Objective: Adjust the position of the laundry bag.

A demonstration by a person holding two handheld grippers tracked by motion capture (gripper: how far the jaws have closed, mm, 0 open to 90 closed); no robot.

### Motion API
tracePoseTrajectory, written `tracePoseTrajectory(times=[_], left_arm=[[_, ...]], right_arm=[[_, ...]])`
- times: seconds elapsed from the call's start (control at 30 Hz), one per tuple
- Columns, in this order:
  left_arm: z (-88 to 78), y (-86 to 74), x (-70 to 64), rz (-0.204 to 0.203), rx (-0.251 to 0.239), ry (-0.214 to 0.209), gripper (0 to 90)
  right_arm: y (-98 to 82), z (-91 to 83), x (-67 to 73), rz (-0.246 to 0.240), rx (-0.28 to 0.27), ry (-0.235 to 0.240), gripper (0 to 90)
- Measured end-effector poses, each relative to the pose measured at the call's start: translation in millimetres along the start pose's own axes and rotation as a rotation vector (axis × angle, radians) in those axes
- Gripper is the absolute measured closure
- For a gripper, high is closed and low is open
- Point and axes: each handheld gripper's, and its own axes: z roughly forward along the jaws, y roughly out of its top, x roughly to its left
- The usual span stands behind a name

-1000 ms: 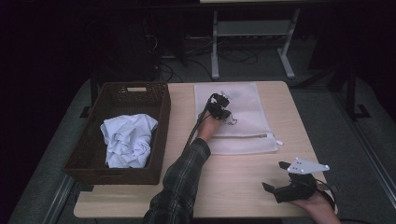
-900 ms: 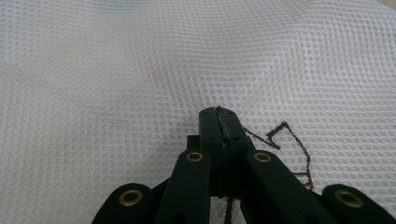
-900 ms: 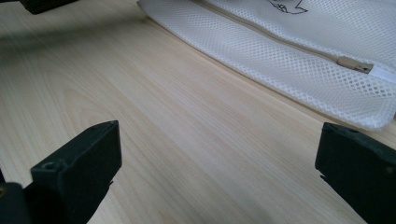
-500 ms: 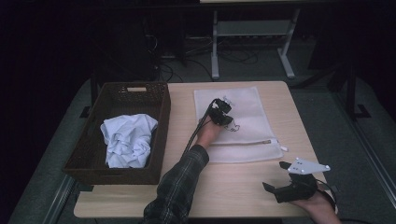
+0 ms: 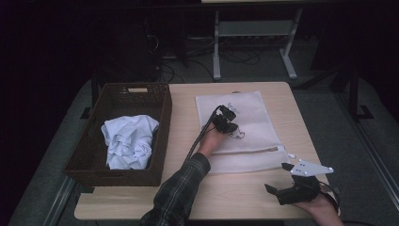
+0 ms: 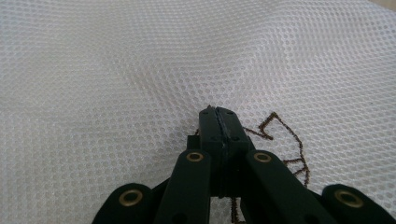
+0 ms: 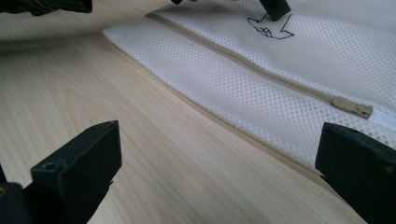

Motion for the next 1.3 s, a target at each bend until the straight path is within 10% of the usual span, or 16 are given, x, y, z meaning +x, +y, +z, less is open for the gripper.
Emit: tracePoseTrajectory(times=[1.3], left_arm=[[-29.8, -34.8, -61.1, 0.123, 0.014, -0.138, 90.0]], right_arm=[[-3.9, -4.5, 3.0, -0.003, -0.002, -0.007, 0.0]])
